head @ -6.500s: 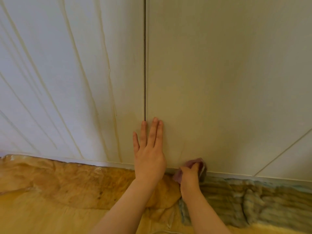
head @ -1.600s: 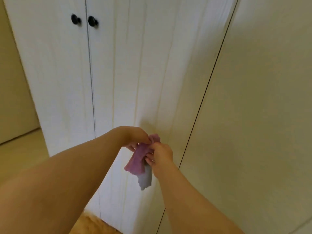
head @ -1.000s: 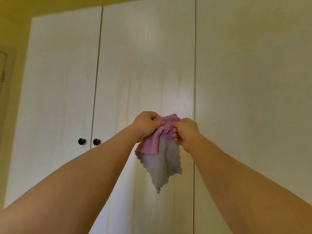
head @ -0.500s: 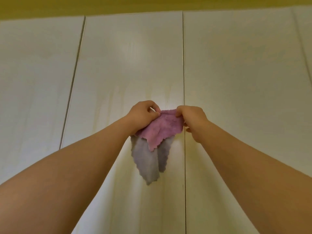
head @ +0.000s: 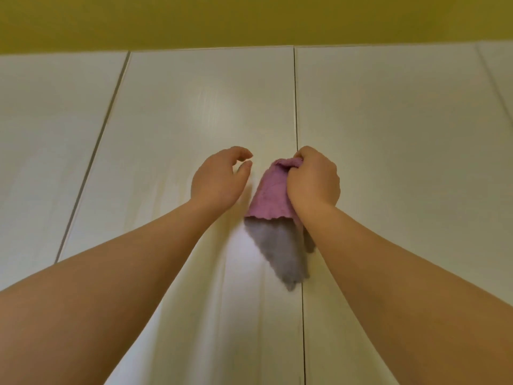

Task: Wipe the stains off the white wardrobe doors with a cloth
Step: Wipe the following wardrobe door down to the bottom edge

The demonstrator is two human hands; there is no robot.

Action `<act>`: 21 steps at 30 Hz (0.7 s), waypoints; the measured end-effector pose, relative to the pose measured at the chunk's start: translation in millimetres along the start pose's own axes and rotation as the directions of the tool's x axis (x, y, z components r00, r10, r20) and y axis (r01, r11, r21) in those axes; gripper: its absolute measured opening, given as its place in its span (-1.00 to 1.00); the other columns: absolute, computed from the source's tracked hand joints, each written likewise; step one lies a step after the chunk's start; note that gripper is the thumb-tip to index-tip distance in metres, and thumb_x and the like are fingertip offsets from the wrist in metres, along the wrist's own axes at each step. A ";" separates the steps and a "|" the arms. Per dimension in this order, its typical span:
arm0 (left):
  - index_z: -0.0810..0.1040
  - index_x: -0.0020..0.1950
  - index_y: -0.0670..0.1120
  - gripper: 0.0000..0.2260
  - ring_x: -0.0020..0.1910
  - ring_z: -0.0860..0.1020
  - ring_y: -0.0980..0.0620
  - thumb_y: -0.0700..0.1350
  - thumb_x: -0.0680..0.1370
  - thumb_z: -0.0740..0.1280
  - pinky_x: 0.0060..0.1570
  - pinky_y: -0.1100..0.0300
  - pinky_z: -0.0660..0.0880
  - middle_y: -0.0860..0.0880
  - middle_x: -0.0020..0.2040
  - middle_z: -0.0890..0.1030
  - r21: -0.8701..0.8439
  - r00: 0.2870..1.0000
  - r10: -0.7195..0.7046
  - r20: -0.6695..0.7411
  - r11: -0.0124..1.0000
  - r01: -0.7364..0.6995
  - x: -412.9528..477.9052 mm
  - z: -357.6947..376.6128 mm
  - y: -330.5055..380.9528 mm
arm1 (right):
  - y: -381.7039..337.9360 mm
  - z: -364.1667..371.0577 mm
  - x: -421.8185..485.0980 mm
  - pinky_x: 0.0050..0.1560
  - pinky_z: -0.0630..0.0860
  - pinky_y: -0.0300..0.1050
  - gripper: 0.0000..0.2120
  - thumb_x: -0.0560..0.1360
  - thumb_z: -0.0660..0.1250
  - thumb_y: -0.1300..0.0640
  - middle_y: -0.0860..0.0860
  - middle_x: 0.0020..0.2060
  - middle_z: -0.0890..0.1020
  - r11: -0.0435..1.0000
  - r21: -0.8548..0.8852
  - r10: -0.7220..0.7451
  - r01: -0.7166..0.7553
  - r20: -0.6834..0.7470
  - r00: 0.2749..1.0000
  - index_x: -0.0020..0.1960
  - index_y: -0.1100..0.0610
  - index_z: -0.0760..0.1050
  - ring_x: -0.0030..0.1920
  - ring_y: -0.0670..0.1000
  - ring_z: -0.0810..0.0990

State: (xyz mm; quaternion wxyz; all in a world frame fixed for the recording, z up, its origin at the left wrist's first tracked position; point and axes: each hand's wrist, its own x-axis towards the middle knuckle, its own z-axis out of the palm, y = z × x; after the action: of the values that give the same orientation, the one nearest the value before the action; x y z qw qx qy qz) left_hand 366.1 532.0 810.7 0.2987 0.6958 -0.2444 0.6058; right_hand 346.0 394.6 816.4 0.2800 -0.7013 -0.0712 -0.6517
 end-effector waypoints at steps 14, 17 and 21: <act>0.01 0.56 0.07 -0.56 0.53 0.03 0.03 0.03 0.66 -0.15 0.44 -0.06 -0.26 0.08 0.56 0.06 0.581 0.954 0.246 0.171 0.757 -0.299 26.9 25.0 -50.8 | -5.9 60.2 62.5 0.38 0.06 -0.12 -0.61 0.64 -0.01 0.06 0.05 0.42 0.30 0.858 -0.227 -0.429 0.461 0.178 0.886 0.45 0.05 0.22 0.43 0.06 0.17; 0.06 0.55 0.10 -0.58 0.52 0.05 0.04 0.02 0.67 -0.12 0.44 -0.04 -0.25 0.11 0.55 0.10 0.506 0.959 0.257 0.123 0.815 -0.283 26.3 29.8 -57.2 | -4.4 62.6 51.6 0.30 0.13 -0.26 -0.64 0.63 0.05 0.06 0.02 0.37 0.38 0.898 -0.091 -0.416 0.430 0.136 0.899 0.40 0.02 0.33 0.37 0.01 0.29; 0.10 0.54 0.11 -0.59 0.51 0.06 0.04 0.01 0.67 -0.09 0.43 -0.06 -0.27 0.12 0.54 0.13 0.447 0.963 0.255 0.092 0.853 -0.268 26.0 33.4 -59.6 | 10.9 45.6 38.6 0.11 0.09 -0.50 -0.65 0.61 0.10 0.13 0.00 0.33 0.43 0.848 -0.062 -0.499 0.527 0.244 0.832 0.38 0.00 0.37 0.32 -0.04 0.35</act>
State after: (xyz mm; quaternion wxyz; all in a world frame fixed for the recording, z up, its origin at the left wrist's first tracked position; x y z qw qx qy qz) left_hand 435.1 550.7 826.3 0.0385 0.7152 -0.1920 0.6709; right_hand 396.3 397.4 850.2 0.0402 -0.7398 -0.2457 -0.6251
